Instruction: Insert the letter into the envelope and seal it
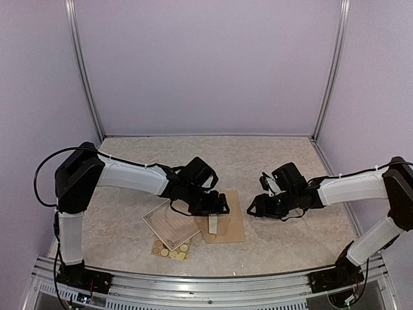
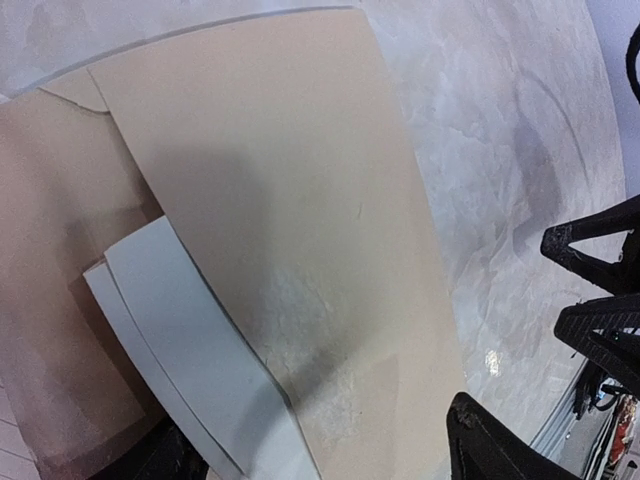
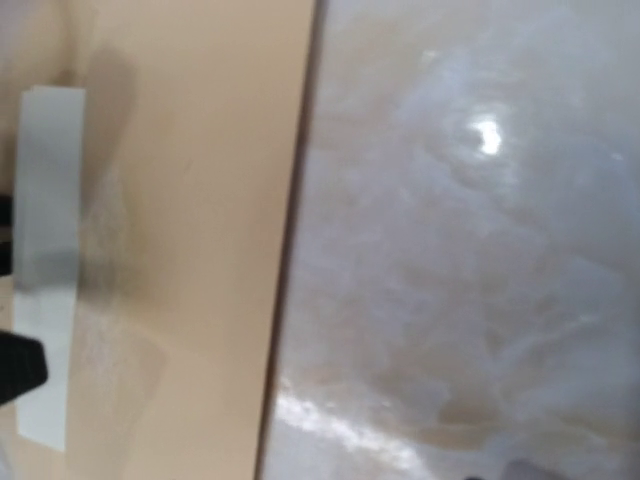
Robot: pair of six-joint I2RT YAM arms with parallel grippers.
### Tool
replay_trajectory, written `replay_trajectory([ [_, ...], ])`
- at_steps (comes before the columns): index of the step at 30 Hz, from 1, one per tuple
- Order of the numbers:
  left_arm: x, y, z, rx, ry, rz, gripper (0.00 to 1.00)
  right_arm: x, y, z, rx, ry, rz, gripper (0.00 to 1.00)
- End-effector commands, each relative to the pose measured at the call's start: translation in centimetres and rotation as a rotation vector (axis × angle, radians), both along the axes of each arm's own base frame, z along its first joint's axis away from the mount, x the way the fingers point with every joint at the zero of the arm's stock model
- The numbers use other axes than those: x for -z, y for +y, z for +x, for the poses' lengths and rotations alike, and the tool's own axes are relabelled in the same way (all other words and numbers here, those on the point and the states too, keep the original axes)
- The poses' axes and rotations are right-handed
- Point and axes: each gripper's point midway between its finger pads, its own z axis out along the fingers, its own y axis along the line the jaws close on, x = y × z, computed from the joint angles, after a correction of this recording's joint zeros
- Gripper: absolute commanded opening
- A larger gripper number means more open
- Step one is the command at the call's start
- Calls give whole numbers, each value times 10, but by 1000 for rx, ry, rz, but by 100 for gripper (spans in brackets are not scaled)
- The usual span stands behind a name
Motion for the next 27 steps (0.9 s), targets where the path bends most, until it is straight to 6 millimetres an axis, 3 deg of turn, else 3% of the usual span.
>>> replay_trajectory([
  [1, -19, 12, 7, -37, -57, 58, 79, 0, 14, -2, -36, 10, 50, 55],
  [11, -25, 23, 11, -72, -104, 123, 83, 0, 33, -2, -81, 24, 86, 48],
  [20, -7, 26, 2, -65, -63, 116, 54, 14, 44, -5, -100, 60, 81, 42],
  [27, 6, 33, 0, -68, -57, 149, 44, 21, 52, -5, -110, 74, 92, 40],
])
